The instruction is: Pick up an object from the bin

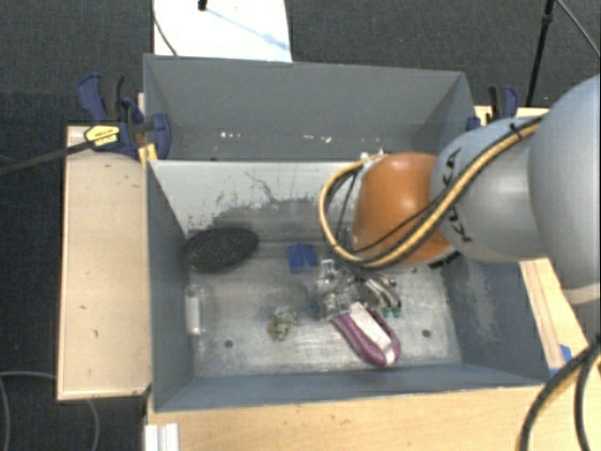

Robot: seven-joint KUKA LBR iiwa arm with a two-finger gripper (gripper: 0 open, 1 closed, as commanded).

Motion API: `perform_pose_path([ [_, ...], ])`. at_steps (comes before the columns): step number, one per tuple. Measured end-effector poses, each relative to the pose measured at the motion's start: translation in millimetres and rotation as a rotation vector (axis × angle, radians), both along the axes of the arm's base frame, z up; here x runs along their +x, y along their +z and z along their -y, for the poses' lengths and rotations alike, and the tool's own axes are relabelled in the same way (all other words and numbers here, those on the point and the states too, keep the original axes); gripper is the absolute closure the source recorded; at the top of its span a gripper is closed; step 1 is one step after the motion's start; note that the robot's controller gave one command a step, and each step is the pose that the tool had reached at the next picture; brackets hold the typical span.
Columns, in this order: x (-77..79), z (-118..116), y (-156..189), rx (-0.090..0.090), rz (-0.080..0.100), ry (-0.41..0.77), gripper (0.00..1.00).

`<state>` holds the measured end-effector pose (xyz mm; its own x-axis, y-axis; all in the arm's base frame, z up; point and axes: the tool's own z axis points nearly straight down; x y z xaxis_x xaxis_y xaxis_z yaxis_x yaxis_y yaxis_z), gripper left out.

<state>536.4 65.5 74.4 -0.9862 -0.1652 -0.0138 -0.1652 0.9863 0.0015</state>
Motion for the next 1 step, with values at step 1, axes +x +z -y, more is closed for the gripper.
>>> perform_pose_path([
  [1, -3.2, -7.4, 158.7, -0.002, -0.003, 0.002, 1.0],
])
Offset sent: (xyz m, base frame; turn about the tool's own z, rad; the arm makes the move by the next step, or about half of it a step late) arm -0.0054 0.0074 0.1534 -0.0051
